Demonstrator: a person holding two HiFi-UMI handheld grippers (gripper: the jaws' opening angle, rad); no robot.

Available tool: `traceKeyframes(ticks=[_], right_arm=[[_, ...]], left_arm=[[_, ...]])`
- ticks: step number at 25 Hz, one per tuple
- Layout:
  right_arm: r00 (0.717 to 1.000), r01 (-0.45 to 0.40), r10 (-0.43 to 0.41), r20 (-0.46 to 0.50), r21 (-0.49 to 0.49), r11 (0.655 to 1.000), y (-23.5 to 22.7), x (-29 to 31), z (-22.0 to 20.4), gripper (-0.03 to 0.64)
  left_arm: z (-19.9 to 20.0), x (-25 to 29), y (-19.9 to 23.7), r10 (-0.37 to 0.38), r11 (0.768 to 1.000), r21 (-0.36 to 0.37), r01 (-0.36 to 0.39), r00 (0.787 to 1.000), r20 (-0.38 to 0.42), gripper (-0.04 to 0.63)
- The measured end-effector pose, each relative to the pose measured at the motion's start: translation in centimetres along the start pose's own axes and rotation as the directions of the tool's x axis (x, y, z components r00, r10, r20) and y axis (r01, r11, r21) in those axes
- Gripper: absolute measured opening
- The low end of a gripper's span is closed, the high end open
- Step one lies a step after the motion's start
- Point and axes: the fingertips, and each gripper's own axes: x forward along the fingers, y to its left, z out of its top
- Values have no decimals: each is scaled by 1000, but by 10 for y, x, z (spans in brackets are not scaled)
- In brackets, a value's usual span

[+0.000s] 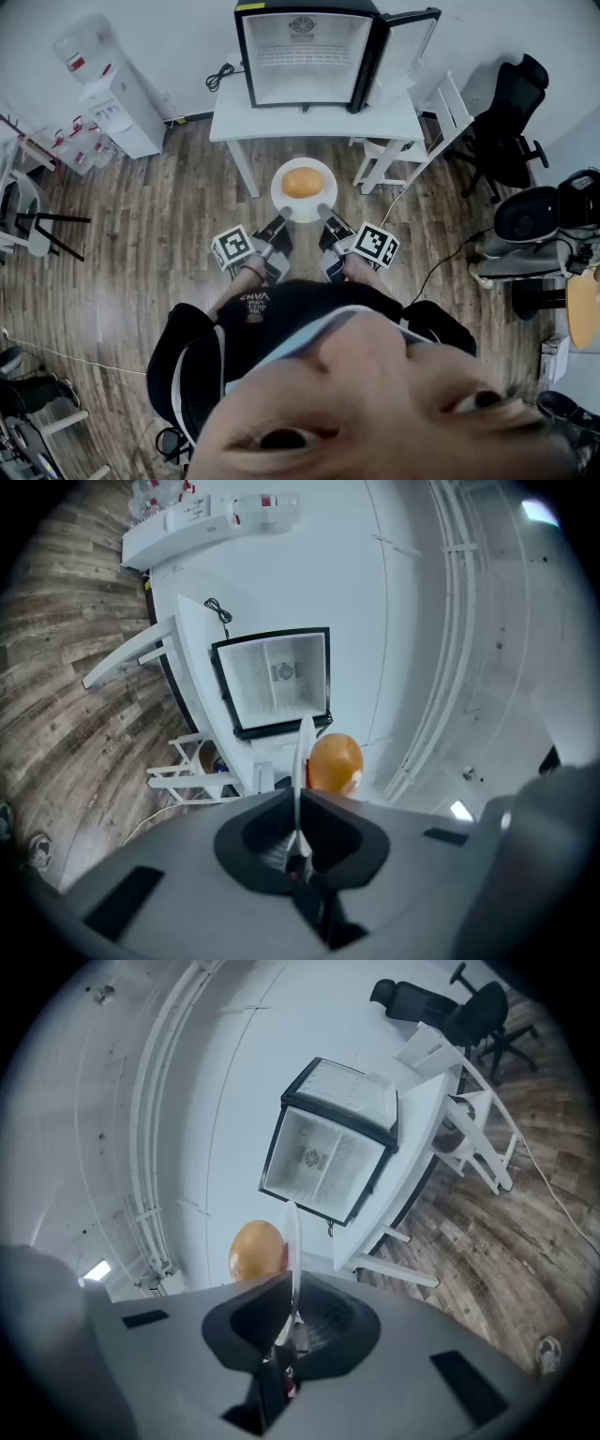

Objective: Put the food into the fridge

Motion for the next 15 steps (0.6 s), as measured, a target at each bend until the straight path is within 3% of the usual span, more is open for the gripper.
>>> traceKeyframes(ticks=[15], right_arm=[[999,1,2,38,-73,997,-1,-5,17,23]], left_arm=[[-6,12,0,-14,1000,-24,15,1000,18,25]])
